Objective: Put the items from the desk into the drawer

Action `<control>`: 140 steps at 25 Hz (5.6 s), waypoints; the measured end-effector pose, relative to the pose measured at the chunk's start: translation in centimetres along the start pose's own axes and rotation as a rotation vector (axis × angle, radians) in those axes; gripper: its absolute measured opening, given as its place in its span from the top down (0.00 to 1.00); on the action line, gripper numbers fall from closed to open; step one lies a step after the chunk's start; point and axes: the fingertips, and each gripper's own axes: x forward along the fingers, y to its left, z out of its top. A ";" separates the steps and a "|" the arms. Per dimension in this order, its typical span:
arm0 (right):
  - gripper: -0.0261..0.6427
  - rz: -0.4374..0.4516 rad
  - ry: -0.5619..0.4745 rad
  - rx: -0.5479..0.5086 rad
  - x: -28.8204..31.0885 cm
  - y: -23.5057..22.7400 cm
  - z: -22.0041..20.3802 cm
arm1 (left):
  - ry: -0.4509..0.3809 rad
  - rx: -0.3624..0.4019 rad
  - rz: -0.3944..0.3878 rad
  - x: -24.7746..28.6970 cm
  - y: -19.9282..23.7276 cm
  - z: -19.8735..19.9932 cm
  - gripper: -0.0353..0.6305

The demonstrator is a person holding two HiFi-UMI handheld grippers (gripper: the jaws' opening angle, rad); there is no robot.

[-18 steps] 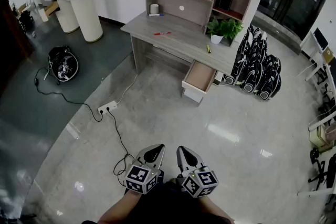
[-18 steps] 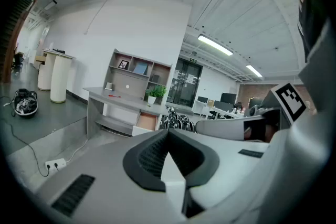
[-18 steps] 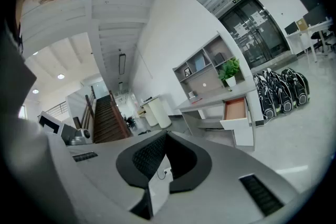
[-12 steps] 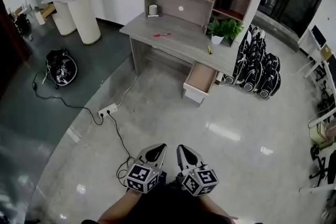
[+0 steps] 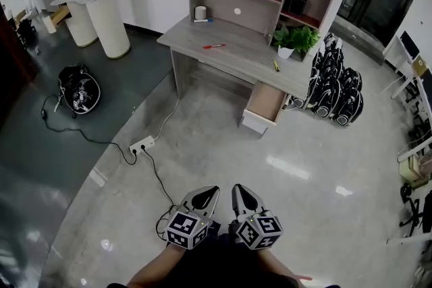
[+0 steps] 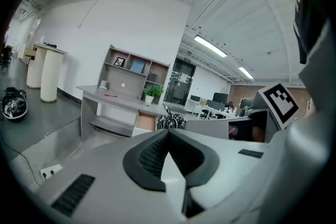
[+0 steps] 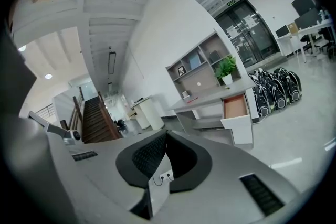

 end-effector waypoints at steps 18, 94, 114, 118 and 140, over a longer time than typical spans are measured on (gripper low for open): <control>0.96 -0.072 -0.035 -0.002 2.9 2.4 -1.2 | 0.033 -0.022 -0.080 -0.9 4.0 -0.2 0.92; 0.96 -0.055 0.045 0.011 50.9 -18.8 19.3 | 0.064 -0.060 0.035 38.8 35.3 20.7 0.92; 0.96 -0.106 0.140 -0.191 64.6 -21.0 19.8 | 0.138 -0.059 -0.020 46.8 46.8 24.2 0.92; 0.96 -0.046 0.200 -0.322 67.2 -21.5 20.2 | 0.137 -0.077 -0.001 46.7 48.0 24.2 0.92; 0.78 0.636 1.064 -1.410 77.3 -24.9 9.3 | 0.122 -0.155 0.199 42.5 52.9 22.6 0.92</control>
